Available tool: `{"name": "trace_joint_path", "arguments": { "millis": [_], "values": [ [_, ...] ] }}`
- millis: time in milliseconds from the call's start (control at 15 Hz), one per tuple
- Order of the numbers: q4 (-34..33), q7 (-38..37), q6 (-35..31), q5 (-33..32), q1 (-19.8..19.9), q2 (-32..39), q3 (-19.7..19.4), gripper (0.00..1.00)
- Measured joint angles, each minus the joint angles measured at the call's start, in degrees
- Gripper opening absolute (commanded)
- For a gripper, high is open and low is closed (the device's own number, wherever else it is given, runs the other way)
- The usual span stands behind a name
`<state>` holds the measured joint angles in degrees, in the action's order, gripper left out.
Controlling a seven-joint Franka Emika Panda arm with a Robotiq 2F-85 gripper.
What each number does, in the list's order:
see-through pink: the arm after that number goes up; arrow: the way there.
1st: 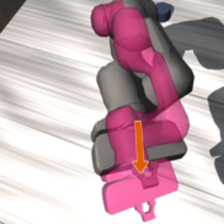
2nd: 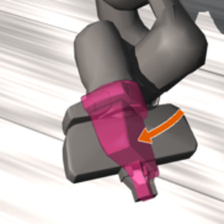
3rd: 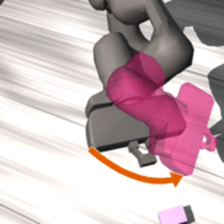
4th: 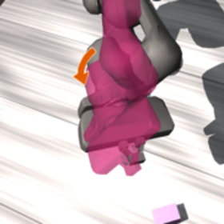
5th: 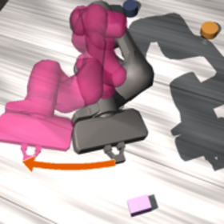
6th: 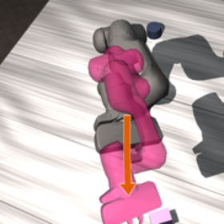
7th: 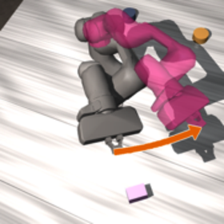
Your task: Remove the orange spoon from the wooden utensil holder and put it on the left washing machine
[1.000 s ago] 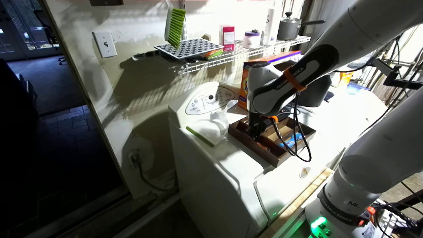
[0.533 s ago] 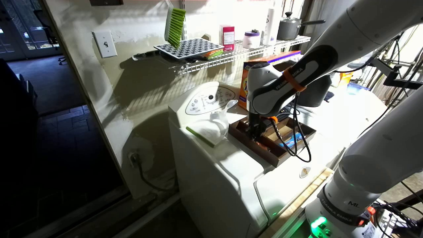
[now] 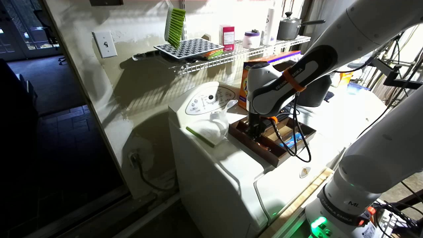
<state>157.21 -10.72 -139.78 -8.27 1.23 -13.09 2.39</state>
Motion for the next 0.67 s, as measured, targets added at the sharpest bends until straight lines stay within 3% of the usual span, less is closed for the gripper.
{"name": "trace_joint_path", "arguments": {
  "millis": [667],
  "values": [
    [-0.17, 0.0, 0.04, -0.08, 0.1, -2.9, 0.03, 0.03]
  ]
}}
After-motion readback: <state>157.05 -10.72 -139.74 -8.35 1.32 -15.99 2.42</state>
